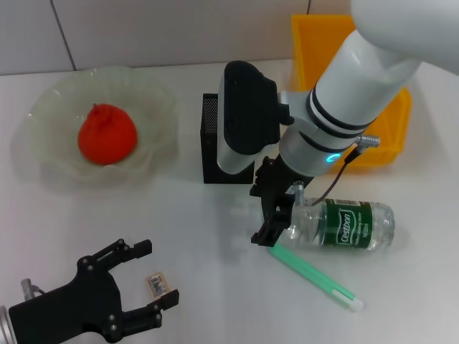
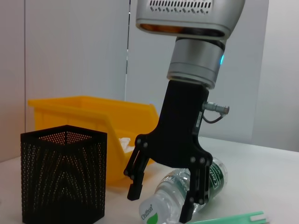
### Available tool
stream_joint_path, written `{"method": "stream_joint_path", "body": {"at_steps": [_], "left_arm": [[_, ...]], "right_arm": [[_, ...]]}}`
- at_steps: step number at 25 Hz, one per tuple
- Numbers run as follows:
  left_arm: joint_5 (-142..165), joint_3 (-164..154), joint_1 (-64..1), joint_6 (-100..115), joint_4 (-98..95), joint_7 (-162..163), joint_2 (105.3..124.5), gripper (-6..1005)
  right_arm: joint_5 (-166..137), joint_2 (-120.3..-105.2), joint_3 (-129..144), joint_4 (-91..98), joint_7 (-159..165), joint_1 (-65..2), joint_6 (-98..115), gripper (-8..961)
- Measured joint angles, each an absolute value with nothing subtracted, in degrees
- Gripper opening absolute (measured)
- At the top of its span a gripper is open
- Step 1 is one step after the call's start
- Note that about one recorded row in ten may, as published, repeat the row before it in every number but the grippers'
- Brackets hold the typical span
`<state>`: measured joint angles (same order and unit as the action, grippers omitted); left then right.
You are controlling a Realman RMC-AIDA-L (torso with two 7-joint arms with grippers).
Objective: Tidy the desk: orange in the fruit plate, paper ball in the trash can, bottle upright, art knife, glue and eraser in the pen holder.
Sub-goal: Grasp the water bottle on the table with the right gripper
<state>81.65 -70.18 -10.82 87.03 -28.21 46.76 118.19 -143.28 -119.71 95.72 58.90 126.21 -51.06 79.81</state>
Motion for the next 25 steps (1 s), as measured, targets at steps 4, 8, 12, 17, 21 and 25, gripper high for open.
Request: {"method": "stream_joint_path", "body": {"at_steps": [4, 8, 12, 17, 21, 25], "left_arm": [[81.65, -70.22, -10.81, 87.03, -28.21, 46.76, 118.21, 843], [81.65, -70.3, -10.81, 87.03, -28.21, 46.76, 118.21, 842], [81.65, -70.31, -10.81, 87.0, -28.21, 46.76, 118.22, 842], [81.65, -70.32, -10.86, 86.91, -28.21, 46.76, 118.22, 842], [81.65, -70.35, -10.88, 86.88, -28.21, 46.75, 118.22, 841], [81.65, -70.32, -10.9, 86.79, -28.21, 46.69, 118.22, 841]], "right_arm": [[-142.98, -119.71, 96.43, 57.84, 126.21, -51.14, 78.05, 787], [-142.96, -119.71, 96.83, 57.13, 126.21, -51.15, 77.19, 783], [-142.78, -119.78, 97.32, 56.75, 126.21, -51.23, 76.7, 779], [-142.41, -119.8, 97.45, 56.1, 126.27, -51.78, 76.68, 775], [-142.38, -119.8, 97.43, 54.09, 126.76, -52.86, 76.59, 771], [-142.38, -119.8, 97.39, 53.0, 127.04, -53.55, 75.91, 714]]}}
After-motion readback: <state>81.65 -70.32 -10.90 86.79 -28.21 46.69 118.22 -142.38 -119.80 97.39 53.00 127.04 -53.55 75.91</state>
